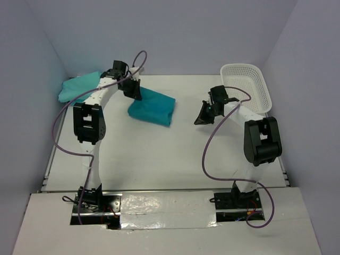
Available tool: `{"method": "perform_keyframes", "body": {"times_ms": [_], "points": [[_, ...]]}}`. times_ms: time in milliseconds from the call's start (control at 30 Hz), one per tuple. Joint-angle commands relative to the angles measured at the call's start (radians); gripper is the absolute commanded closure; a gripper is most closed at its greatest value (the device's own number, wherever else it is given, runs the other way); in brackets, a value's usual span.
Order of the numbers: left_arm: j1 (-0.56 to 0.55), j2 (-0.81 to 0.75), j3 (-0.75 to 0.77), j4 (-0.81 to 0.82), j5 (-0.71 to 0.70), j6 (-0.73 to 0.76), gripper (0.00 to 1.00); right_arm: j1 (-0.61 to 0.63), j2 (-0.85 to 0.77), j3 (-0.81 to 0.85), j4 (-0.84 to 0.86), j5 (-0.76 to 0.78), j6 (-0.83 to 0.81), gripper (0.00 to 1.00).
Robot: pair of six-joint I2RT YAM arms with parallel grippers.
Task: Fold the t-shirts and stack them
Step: Put the neatly folded tshirt into the corner of the board with the left arm
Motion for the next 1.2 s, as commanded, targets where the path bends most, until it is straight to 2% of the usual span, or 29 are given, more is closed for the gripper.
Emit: {"method": "perform_keyframes", "body": {"times_ms": [0,200,433,500,700,833,1000,1167], "points": [[0.029,-0.017,0.096,-0.132,-0.326,0.244,1.00,-0.003,-0.036,0.006,-0.023,0.026,-0.033,1.00],[0.052,-0.019,0.146,-0.005,-0.633,0.391,1.00,-0.003,-0.009,0.026,-0.027,0.014,-0.038,1.00],[0.087,-0.074,0.111,0.250,-0.797,0.517,1.00,-0.003,0.005,0.061,-0.061,0.038,-0.060,1.00],[0.093,-0.108,0.100,0.316,-0.807,0.531,1.00,-0.003,0.007,0.059,-0.067,0.043,-0.063,1.00],[0.130,-0.095,0.183,0.307,-0.805,0.520,1.00,-0.004,0.014,0.044,-0.061,0.037,-0.063,1.00],[0.222,-0.088,0.220,0.302,-0.802,0.474,1.00,-0.003,0.025,0.052,-0.076,0.041,-0.072,1.00],[0.295,-0.114,0.208,0.336,-0.735,0.445,1.00,-0.003,0.039,0.067,-0.087,0.037,-0.080,1.00],[0.351,-0.068,0.191,0.334,-0.637,0.483,1.00,-0.003,0.072,0.099,-0.110,0.026,-0.086,1.00]]}}
